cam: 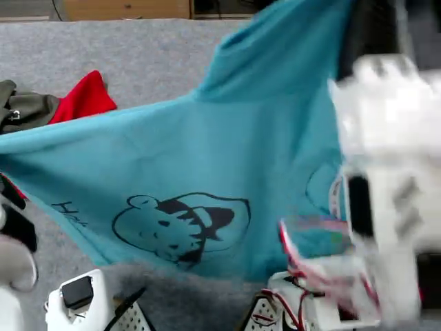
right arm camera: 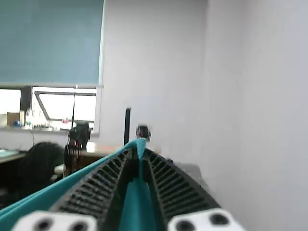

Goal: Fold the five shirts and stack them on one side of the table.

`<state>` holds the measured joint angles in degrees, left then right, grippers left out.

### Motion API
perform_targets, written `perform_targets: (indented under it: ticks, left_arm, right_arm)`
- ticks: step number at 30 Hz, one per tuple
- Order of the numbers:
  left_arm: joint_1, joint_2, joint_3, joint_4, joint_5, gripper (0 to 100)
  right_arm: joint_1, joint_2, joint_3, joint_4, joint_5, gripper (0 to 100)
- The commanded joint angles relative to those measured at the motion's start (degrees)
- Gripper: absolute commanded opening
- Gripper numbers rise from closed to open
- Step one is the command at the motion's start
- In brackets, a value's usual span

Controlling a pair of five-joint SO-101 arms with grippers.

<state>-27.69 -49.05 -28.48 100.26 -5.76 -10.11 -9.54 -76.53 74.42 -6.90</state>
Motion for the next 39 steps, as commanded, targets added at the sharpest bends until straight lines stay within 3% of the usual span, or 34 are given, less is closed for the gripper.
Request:
perform_targets:
  ticks: [1,4,6,12,15,18,22,29,34,39]
  left_arm:
    - [3.43,4.62,7.74,0.35,0.7,2]
    - [5.63,9.63,17.05,-2.46,0.53,2]
    - [5.8,13.49,24.09,-9.05,0.97,2]
    - [5.8,27.56,40.44,-42.99,4.04,2]
    - [5.71,36.7,40.35,-56.97,6.68,2]
    - [5.36,45.32,32.35,-62.51,10.81,2]
    - [5.36,54.29,16.44,-57.58,13.19,2]
    - [5.89,63.08,-1.85,-38.95,12.48,2]
    - [7.3,64.48,-3.52,-25.32,1.32,2]
    - [9.32,64.57,-3.52,-11.6,-8.79,2]
  right_arm:
    - [0.92,4.53,7.16,-2.99,-0.62,0.1]
    - [0.92,9.54,13.85,-7.47,-0.62,0.1]
    - [0.92,13.41,18.15,-11.43,-0.62,0.1]
    - [1.1,27.56,27.56,-26.2,-0.7,0.1]
    - [1.1,34.68,27.21,-32.09,-0.7,0.1]
    - [1.1,40.57,23.96,-36.57,-0.7,0.1]
    - [1.1,46.73,15.69,-36.92,-0.7,0.1]
    - [1.19,51.91,6.29,-33.58,-0.44,0.1]
    - [1.27,52.35,4.53,-24.18,1.05,0.1]
    - [1.01,52.09,4.09,-14.33,15.3,0.1]
